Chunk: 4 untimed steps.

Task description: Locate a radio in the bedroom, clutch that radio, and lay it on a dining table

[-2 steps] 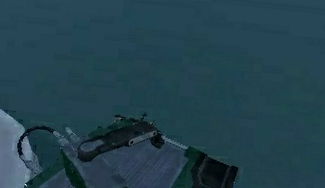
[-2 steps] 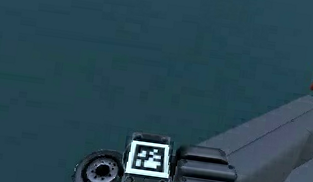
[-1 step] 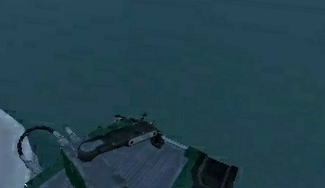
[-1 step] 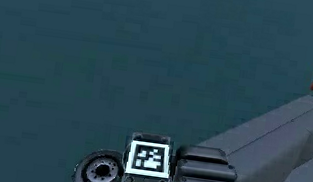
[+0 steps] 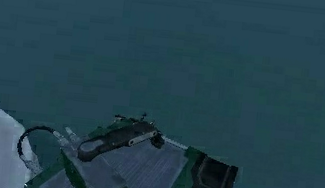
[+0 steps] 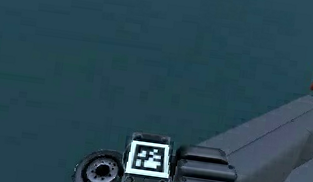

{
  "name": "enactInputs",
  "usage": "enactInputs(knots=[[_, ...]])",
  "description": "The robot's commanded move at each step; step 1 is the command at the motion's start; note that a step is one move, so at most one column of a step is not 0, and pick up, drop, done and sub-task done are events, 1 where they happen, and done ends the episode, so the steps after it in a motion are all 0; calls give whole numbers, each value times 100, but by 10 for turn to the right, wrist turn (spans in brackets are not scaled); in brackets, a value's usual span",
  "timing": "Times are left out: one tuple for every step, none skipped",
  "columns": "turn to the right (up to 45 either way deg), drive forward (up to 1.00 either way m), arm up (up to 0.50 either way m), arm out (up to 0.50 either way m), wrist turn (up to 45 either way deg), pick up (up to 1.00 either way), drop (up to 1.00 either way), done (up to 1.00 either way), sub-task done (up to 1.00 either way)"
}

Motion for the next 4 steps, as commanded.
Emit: enactInputs(knots=[[-450,0,0,0,0,0,0,0,0],[-450,0,0,0,0,0,0,0,0],[-450,0,0,0,0,0,0,0,0],[-390,0,0,0,0,0,0,0,0]])
